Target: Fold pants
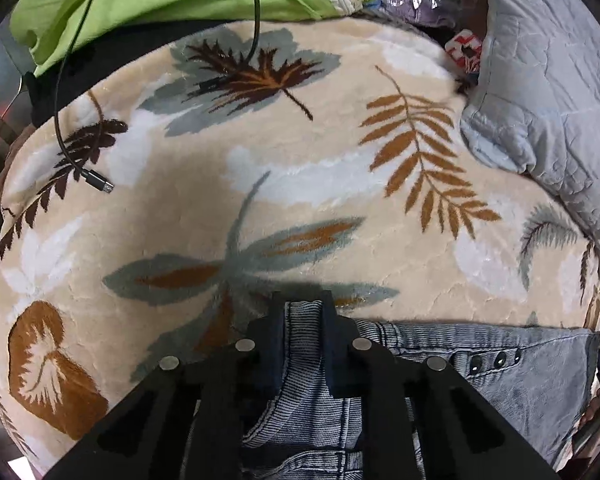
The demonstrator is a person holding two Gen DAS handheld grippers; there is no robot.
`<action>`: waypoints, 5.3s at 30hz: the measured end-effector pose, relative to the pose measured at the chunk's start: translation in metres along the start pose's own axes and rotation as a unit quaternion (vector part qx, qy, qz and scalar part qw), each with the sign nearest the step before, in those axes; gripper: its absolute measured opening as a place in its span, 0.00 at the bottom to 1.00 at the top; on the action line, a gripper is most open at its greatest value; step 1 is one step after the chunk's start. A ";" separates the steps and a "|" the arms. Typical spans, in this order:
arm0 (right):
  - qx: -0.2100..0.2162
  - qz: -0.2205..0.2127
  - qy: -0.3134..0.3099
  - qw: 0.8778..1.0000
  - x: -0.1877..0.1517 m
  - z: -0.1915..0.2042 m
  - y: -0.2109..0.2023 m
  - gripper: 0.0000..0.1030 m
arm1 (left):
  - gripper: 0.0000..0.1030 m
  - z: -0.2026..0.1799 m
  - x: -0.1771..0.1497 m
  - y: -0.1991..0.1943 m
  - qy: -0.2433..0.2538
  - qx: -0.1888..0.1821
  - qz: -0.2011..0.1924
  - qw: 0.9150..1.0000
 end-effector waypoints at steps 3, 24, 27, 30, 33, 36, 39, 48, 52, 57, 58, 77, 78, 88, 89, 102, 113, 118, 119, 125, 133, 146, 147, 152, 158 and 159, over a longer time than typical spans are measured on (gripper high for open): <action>-0.024 -0.007 -0.032 0.999 0.000 0.010 0.009 0.61 | 0.14 -0.005 -0.005 -0.012 0.004 -0.002 -0.013 1.000; 0.069 -0.142 -0.004 0.987 -0.052 -0.010 -0.166 0.14 | 0.13 0.049 -0.108 -0.178 -0.011 -0.111 -0.197 0.974; 0.093 -0.143 0.022 0.985 -0.081 -0.040 -0.192 0.14 | 0.13 0.059 -0.147 -0.191 -0.007 -0.129 -0.206 0.970; 0.101 -0.137 0.033 0.985 -0.115 -0.067 -0.213 0.14 | 0.13 0.074 -0.192 -0.190 -0.006 -0.147 -0.198 0.969; 0.094 -0.124 0.035 0.987 -0.145 -0.089 -0.227 0.14 | 0.13 0.092 -0.237 -0.174 -0.018 -0.165 -0.170 0.972; 0.086 -0.107 0.045 0.989 -0.170 -0.111 -0.238 0.14 | 0.13 0.102 -0.270 -0.157 -0.023 -0.161 -0.146 0.976; 0.089 -0.080 0.056 0.991 -0.190 -0.129 -0.243 0.14 | 0.13 0.110 -0.290 -0.142 -0.034 -0.164 -0.129 0.977; 0.039 0.061 0.081 0.994 -0.214 -0.159 -0.229 0.21 | 0.13 0.118 -0.308 -0.129 -0.033 -0.160 -0.119 0.979; 0.022 0.080 0.130 0.988 -0.215 -0.181 -0.237 0.47 | 0.14 0.120 -0.321 -0.117 -0.024 -0.151 -0.088 0.984; 0.025 -0.002 0.134 0.991 -0.196 -0.181 -0.268 0.61 | 0.14 0.128 -0.328 -0.122 -0.010 -0.133 -0.077 0.988; 0.028 -0.005 0.121 0.992 -0.191 -0.174 -0.267 0.61 | 0.14 0.130 -0.329 -0.124 -0.011 -0.134 -0.077 0.988; -0.128 0.023 -0.135 0.982 -0.157 -0.079 -0.178 0.13 | 0.14 0.103 -0.324 -0.223 0.067 0.022 -0.235 0.970; -0.126 0.013 -0.137 0.983 -0.152 -0.076 -0.181 0.13 | 0.14 0.096 -0.323 -0.220 0.070 0.014 -0.231 0.970; -0.115 -0.081 -0.081 0.987 -0.098 -0.072 -0.169 0.05 | 0.14 0.003 -0.331 -0.159 0.135 -0.058 -0.176 0.974; -0.109 -0.072 -0.072 0.989 -0.096 -0.077 -0.163 0.05 | 0.14 -0.005 -0.331 -0.154 0.144 -0.054 -0.167 0.974; 0.135 0.134 -0.175 0.966 -0.220 0.078 -0.148 0.06 | 0.46 -0.071 -0.354 -0.106 0.216 -0.062 -0.117 0.967; 0.159 0.182 -0.218 0.946 -0.283 0.183 -0.079 0.06 | 0.51 -0.066 -0.362 -0.099 0.234 -0.074 -0.111 0.963; 0.121 0.162 -0.243 0.949 -0.281 0.192 -0.047 0.03 | 0.51 -0.064 -0.366 -0.100 0.240 -0.075 -0.119 0.961; 0.113 0.154 -0.247 0.950 -0.279 0.195 -0.045 0.02 | 0.51 -0.064 -0.366 -0.100 0.239 -0.076 -0.119 0.961; 0.088 0.112 -0.257 0.956 -0.262 0.202 -0.034 0.01 | 0.51 -0.057 -0.365 -0.112 0.216 -0.081 -0.113 0.967; 0.183 0.149 -0.203 0.950 -0.237 0.175 -0.069 0.08 | 0.52 -0.057 -0.358 -0.135 0.193 -0.076 -0.154 0.966; 0.086 0.128 -0.253 0.955 -0.259 0.165 -0.060 0.06 | 0.56 -0.018 -0.341 -0.105 0.138 0.013 -0.124 0.983; 0.079 0.120 -0.251 0.957 -0.255 0.163 -0.063 0.06 | 0.56 -0.018 -0.341 -0.105 0.140 0.014 -0.123 0.982; 0.119 0.113 -0.207 0.965 -0.242 0.144 -0.091 0.06 | 0.56 -0.013 -0.344 -0.123 0.126 -0.002 -0.146 0.981; 0.140 0.161 -0.226 0.950 -0.271 0.155 -0.099 0.06 | 0.71 -0.013 -0.334 -0.130 0.107 -0.001 -0.159 0.981; 0.135 0.169 -0.234 0.948 -0.279 0.158 -0.099 0.06 | 0.71 -0.012 -0.332 -0.126 0.104 0.008 -0.152 0.983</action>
Point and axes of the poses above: each gripper's, at about its wrist camera, not at the fingertips, and y roughly the way its jaws point, z to its left, x to its top, the point moved 1 cm from there along y, roughly the way its jaws point, and after that the axes turned 5 degrees about y, right-handed, at the moved point
